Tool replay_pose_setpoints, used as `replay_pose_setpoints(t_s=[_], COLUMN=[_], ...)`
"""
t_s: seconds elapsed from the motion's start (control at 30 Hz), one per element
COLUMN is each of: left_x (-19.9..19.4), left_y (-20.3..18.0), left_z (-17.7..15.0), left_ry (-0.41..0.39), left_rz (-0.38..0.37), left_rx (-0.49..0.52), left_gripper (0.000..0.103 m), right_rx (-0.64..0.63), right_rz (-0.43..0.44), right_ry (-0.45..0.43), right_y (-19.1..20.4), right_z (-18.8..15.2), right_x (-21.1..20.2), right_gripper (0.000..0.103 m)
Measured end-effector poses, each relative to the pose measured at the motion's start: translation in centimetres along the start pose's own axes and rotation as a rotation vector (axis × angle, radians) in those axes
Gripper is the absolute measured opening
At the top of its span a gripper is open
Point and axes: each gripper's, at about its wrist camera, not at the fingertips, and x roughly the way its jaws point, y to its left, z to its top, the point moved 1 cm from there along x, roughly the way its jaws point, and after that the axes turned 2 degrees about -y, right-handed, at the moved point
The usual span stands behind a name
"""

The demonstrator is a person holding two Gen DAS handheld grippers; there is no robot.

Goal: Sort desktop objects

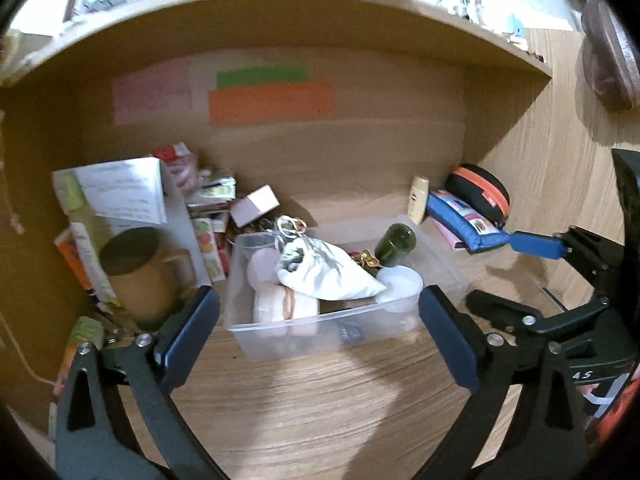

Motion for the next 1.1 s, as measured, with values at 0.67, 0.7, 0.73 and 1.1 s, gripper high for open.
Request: replay_pose_setpoints(t_s=[0.67,0.7,0.73,1.1], left_x=[-3.9,-3.8,-3.7,-1.9], left_y=[-0.6,-0.7,-0.7,-0.8], left_z=[-2.3,-2.4,-2.5,-2.2], left_ry=[-0.078,-0.077,-0.075,-0.06], left_rz=[0.114,0.111,0.106,0.097], left_rx=[-0.037,-0.043,-0.046,-0.066], left_gripper=[0.102,0.102,0.102,0.102], right_rx=[0.092,0.089,0.087,0.105], right_rz=[-0.086,-0.091,-0.092,-0.068], right_ry=[-0.134,-0.135,-0.137,-0.138], right_y=[0.2,0.2,0.2,-0.5], right_z=[-1.9,-1.9,-2.0,-2.1], right_x=[-6.5,-6.5,-6.6,-5.3], right_gripper=[0.103,0.103,0.103,0.103])
